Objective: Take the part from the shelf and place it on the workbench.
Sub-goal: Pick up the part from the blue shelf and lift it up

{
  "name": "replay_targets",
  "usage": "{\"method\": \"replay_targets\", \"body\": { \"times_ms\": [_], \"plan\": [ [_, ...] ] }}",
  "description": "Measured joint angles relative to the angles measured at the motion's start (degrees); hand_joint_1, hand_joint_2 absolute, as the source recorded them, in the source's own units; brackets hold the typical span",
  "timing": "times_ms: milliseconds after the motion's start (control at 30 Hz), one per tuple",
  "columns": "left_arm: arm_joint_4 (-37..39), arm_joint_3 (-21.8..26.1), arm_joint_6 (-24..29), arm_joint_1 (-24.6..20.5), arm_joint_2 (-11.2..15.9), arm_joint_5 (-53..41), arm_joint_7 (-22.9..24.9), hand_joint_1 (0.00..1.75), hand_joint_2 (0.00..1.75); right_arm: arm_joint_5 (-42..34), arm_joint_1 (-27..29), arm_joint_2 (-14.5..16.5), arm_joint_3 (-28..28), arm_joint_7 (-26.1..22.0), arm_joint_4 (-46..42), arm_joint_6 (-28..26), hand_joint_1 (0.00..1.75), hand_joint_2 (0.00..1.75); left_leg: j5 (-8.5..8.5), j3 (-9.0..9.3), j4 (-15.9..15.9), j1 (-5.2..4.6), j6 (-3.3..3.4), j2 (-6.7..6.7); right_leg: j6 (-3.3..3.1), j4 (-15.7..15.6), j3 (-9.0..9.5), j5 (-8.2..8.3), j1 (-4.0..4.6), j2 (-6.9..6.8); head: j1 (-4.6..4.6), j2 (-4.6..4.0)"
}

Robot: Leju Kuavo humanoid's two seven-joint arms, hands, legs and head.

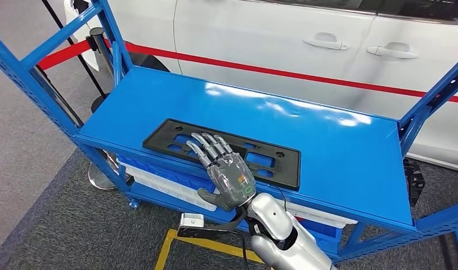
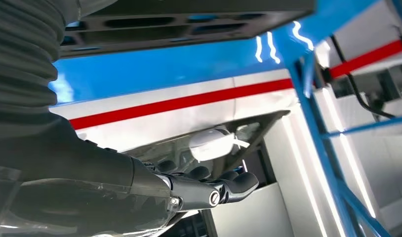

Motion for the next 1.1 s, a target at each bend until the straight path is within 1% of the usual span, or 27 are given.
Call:
{"method": "replay_targets", "body": {
  "times_ms": [67,100,133,167,200,233,267,300,333,367,400,433,467,567,600,633,667,733,767,800,833,900,933,967,1000,1033,1100],
  "plan": [
    [0.0,0.0,0.0,0.0,0.0,0.0,0.0,0.00,0.00,0.2,-0.6,-0.7,0.7,0.5,0.9,0.4,0.00,1.75,-0.05,0.01,-0.1,0.00,-0.56,-0.01,-0.46,-0.3,0.02,0.25,-0.23,-0.02,0.01,0.00],
    [0.0,0.0,0.0,0.0,0.0,0.0,0.0,0.00,0.00,0.3,-1.0,-0.9,1.1,0.8,1.2,0.9,0.00,1.75,-0.55,-0.19,0.5,-0.01,-0.86,0.03,-0.73,-0.6,0.13,0.39,-0.43,-0.07,-0.04,0.00],
    [0.0,0.0,0.0,0.0,0.0,0.0,-0.1,0.00,0.00,0.4,-1.7,-1.0,1.5,1.2,1.8,1.5,0.00,1.75,-1.66,-0.92,2.2,0.00,-1.13,0.09,-1.00,-0.8,0.22,0.54,-0.64,-0.13,-0.16,0.00],
    [0.0,0.0,0.0,0.0,0.0,0.0,-0.2,0.00,0.00,0.5,-2.5,-1.2,2.1,1.8,2.6,2.5,0.00,1.75,-3.30,-2.28,5.2,0.12,-1.36,0.16,-1.16,-0.9,0.29,0.62,-0.71,-0.18,-0.26,0.00],
    [0.0,0.0,0.0,0.1,0.0,0.0,-0.3,0.00,0.00,0.5,-3.5,-1.4,2.6,2.5,3.6,3.6,0.00,1.75,-5.20,-4.13,9.2,0.26,-1.58,0.24,-1.26,-0.8,0.28,0.64,-0.67,-0.22,-0.36,0.00],
    [0.0,0.0,0.0,0.1,0.0,0.0,-0.4,0.00,0.00,0.6,-4.3,-1.7,3.2,3.1,4.8,4.7,0.00,1.75,-6.65,-6.09,13.2,0.36,-1.73,0.28,-1.33,-0.8,0.26,0.64,-0.62,-0.28,-0.40,0.00],
    [0.0,0.0,0.0,0.2,0.0,0.0,-0.5,0.00,0.00,0.6,-4.9,-1.9,3.5,3.8,5.9,5.8,0.00,1.75,-7.17,-7.46,15.8,0.43,-1.84,0.30,-1.35,-0.8,0.27,0.62,-0.57,-0.34,-0.40,0.00],
    [0.0,0.0,0.0,0.4,0.0,0.0,-0.6,0.00,0.00,0.6,-5.5,-2.0,3.9,4.4,6.8,6.7,0.00,1.75,-6.50,-7.78,16.1,0.46,-1.89,0.30,-1.36,-0.7,0.28,0.59,-0.55,-0.39,-0.39,0.00],
    [0.0,0.0,0.0,0.5,0.0,0.1,-0.7,0.00,0.00,0.8,-6.2,-2.1,4.2,5.1,7.7,7.7,0.00,1.75,-4.83,-6.96,14.0,0.49,-1.87,0.31,-1.34,-0.7,0.30,0.55,-0.55,-0.41,-0.40,0.00],
    [0.0,0.1,0.0,0.6,0.0,0.3,-0.8,0.00,0.00,1.1,-7.0,-2.1,4.6,5.8,8.6,8.7,0.00,1.75,-2.63,-5.20,10.2,0.53,-1.77,0.36,-1.26,-0.5,0.34,0.48,-0.55,-0.39,-0.40,0.00],
    [0.0,0.1,0.0,0.6,0.0,0.4,-0.8,0.00,0.00,1.5,-7.9,-2.1,4.9,6.6,9.4,9.7,0.00,1.75,-1.00,-3.28,6.0,0.49,-1.60,0.44,-1.11,-0.4,0.33,0.38,-0.47,-0.37,-0.39,0.00],
    [0.0,0.2,-0.1,0.6,0.0,0.6,-0.9,0.00,0.00,1.9,-8.7,-2.0,5.3,7.4,10.1,10.7,0.00,1.75,0.09,-1.82,2.9,0.41,-1.32,0.48,-0.89,-0.2,0.27,0.29,-0.37,-0.35,-0.38,0.00],
    [0.0,0.3,-0.1,0.6,0.0,0.8,-0.9,0.00,0.00,2.2,-9.5,-2.0,5.6,8.0,10.6,11.5,0.00,1.75,0.51,-1.00,1.0,0.30,-1.03,0.51,-0.60,-0.1,0.19,0.24,-0.29,-0.35,-0.36,0.00],
    [0.0,0.5,-0.1,0.9,-0.1,1.0,-1.0,0.00,0.00,2.4,-11.3,-1.8,6.4,9.0,11.8,12.9,0.00,1.75,0.71,-0.88,0.2,0.20,-0.04,0.37,0.38,-0.1,0.02,0.22,-0.28,-0.42,-0.33,0.00],
    [0.0,0.5,-0.1,1.0,-0.1,1.0,-1.0,0.00,0.00,2.5,-11.7,-1.8,6.6,9.2,12.0,13.1,0.00,1.75,0.89,-0.84,0.0,0.29,0.32,0.35,0.68,0.5,-0.19,-0.21,-0.35,-0.40,-0.32,0.00],
    [0.0,0.6,-0.1,1.0,-0.1,1.0,-1.0,0.00,0.00,2.6,-12.1,-1.8,6.7,9.4,12.3,13.2,0.00,1.75,1.08,-0.80,-0.2,0.39,0.66,0.36,0.95,2.0,-0.87,-1.26,-0.41,-0.35,-0.31,0.00],
    [0.0,0.6,-0.1,1.0,-0.1,1.0,-1.0,0.00,0.00,2.7,-12.4,-1.8,6.8,9.6,12.5,13.4,0.00,1.75,1.21,-0.79,-0.4,0.44,0.90,0.38,1.17,4.7,-2.10,-2.90,-0.51,-0.29,-0.29,0.00],
    [0.0,0.7,-0.1,1.1,-0.1,1.0,-1.0,0.00,0.00,3.0,-12.8,-1.8,7.1,10.2,13.2,14.2,0.00,1.75,1.24,-0.92,-0.3,0.37,1.09,0.35,1.43,12.0,-5.63,-6.49,-0.59,-0.21,-0.28,0.00],
    [0.0,0.7,-0.1,1.2,-0.2,1.1,-1.0,0.00,0.00,3.1,-12.8,-1.8,7.3,10.5,13.5,14.7,0.00,1.75,1.24,-0.97,-0.3,0.33,1.10,0.33,1.50,14.7,-7.00,-7.31,-0.61,-0.21,-0.28,0.00],
    [0.0,0.7,0.0,1.2,-0.2,1.1,-1.0,0.00,0.00,3.2,-12.9,-1.8,7.5,10.8,13.9,15.0,0.00,1.75,1.23,-1.00,-0.3,0.30,1.09,0.28,1.47,15.6,-7.49,-7.01,-0.63,-0.21,-0.28,0.00],
    [0.0,0.8,0.0,1.3,-0.2,1.1,-1.0,0.00,0.00,3.2,-13.0,-1.8,7.6,11.0,14.1,15.3,0.00,1.75,1.22,-1.00,-0.2,0.27,1.07,0.24,1.35,14.1,-6.86,-5.63,-0.63,-0.21,-0.28,0.00],
    [0.0,0.8,0.0,1.3,-0.3,1.2,-1.0,0.00,0.00,3.3,-13.5,-1.6,7.9,11.4,14.5,15.7,0.00,1.75,1.14,-0.96,-0.1,0.18,0.92,0.16,0.82,6.6,-3.23,-1.79,-0.55,-0.16,-0.28,0.00],
    [0.0,0.8,0.0,1.3,-0.3,1.2,-1.0,0.00,0.00,3.3,-13.9,-1.5,7.9,11.6,14.7,15.8,0.00,1.75,1.07,-1.00,0.0,0.06,0.75,0.15,0.54,3.1,-1.59,-0.49,-0.42,-0.14,-0.29,0.00],
    [0.0,0.8,0.0,1.3,-0.3,1.2,-1.0,0.00,0.00,3.3,-14.2,-1.3,8.0,11.7,14.8,16.0,0.00,1.75,1.02,-1.05,0.1,-0.03,0.51,0.15,0.29,0.9,-0.57,0.12,-0.28,-0.12,-0.30,0.00],
    [0.0,0.8,0.0,1.3,-0.4,1.3,-1.0,0.00,0.00,3.3,-14.4,-1.2,8.0,11.8,14.9,16.1,0.00,1.75,0.99,-1.10,0.1,-0.08,0.22,0.17,0.09,0.1,-0.26,0.13,-0.11,-0.09,-0.31,0.00],
    [0.0,0.8,0.0,1.3,-0.4,1.3,-0.9,0.00,0.00,3.3,-14.5,-1.1,8.0,11.9,15.0,16.2,0.00,1.75,0.99,-1.10,0.0,-0.09,-0.10,0.18,-0.11,0.0,-0.28,0.20,0.00,-0.09,-0.32,0.00],
    [0.0,0.8,0.0,1.3,-0.4,1.3,-0.9,0.00,0.00,3.3,-14.7,-0.8,8.0,12.1,15.2,16.2,0.00,1.75,0.59,-1.27,0.4,-0.03,-0.72,0.23,-0.77,-0.4,-0.13,0.47,-0.26,-0.15,-0.32,0.00]
  ]
}}
